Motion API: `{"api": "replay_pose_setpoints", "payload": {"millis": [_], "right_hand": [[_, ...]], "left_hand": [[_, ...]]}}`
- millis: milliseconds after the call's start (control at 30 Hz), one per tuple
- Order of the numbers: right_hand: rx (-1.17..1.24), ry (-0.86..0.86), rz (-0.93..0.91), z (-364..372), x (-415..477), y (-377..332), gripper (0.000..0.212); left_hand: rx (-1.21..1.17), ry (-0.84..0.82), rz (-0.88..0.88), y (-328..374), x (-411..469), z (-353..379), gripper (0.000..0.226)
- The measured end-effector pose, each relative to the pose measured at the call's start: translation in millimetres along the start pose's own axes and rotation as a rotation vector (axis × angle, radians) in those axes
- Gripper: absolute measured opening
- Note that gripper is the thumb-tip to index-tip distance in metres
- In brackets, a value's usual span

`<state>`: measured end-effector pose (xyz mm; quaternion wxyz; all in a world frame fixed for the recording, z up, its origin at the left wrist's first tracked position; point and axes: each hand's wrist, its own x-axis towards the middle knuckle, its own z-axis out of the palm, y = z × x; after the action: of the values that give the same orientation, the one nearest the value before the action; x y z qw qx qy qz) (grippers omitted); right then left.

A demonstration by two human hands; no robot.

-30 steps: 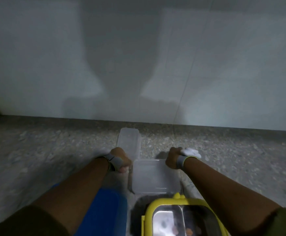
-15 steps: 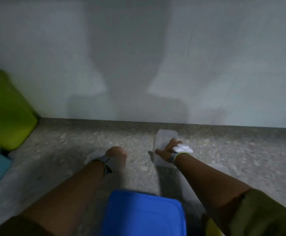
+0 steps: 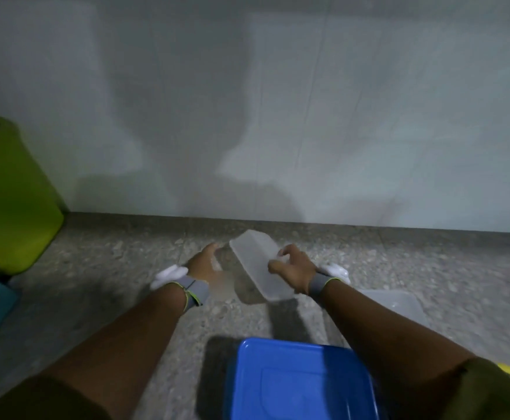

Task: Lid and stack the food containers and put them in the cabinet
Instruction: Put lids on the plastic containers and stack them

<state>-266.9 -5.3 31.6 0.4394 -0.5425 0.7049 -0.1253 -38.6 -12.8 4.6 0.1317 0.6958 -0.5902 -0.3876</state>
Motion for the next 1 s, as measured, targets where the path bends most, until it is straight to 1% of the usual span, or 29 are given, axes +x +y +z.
{"api": "replay_pose_setpoints", "payload": {"millis": [33,67,100,133,200,233,333,400,500,533,567,633,700,800,933,1000], "right_hand": [[0.151,-0.023,0.008,-11,-8,-5,0.051],[0.269,-0.038,0.04,-28,-20,-7,0.041],[0.381,-0.058,0.079,-47,-31,-4,0.035],[0.458,-0.076,0.118,-58,-36,-4,0.033],[0.574,-0.033,0.176,-89,-52,10,0.041],[0.627,0.004,0.186,-103,-60,19,0.046],[0.776,0.075,0.187,-138,-79,44,0.054],[0.734,0.16,0.151,-158,-92,65,0.052],[0.506,0.311,0.134,-167,-91,93,0.027],[0.442,0.347,0.136,-173,-90,105,0.024],[0.392,0.361,0.144,-179,-89,117,0.027],[0.333,0.337,0.155,-189,-87,141,0.038],[0.281,0.325,0.143,-189,-82,156,0.049],[0.147,0.247,0.109,-189,-71,182,0.054],[0.039,0.211,0.021,-178,-58,197,0.057],[-0.023,0.245,-0.017,-179,-58,196,0.058]], "left_hand": [[-0.043,-0.002,0.043,9,-3,-2,0.067],[-0.106,0.014,0.101,21,-6,-2,0.057],[-0.178,0.04,0.143,39,-11,1,0.042],[-0.254,0.074,0.152,49,-12,1,0.029],[-0.343,0.075,0.174,79,-22,8,0.013],[-0.357,0.072,0.197,93,-28,14,0.013],[-0.356,0.045,0.24,125,-33,36,0.028],[-0.336,0.006,0.25,148,-39,59,0.029],[-0.328,-0.044,0.208,171,-48,89,0.026],[-0.323,-0.046,0.191,179,-52,100,0.025],[-0.325,-0.053,0.165,186,-56,112,0.024],[-0.345,-0.084,0.081,194,-60,136,0.019],[-0.32,-0.111,0.032,190,-63,149,0.016],[-0.211,-0.097,-0.035,187,-71,172,0.017],[0.036,0.034,-0.053,186,-89,180,0.028],[0.107,0.123,-0.042,192,-97,171,0.029]]}}
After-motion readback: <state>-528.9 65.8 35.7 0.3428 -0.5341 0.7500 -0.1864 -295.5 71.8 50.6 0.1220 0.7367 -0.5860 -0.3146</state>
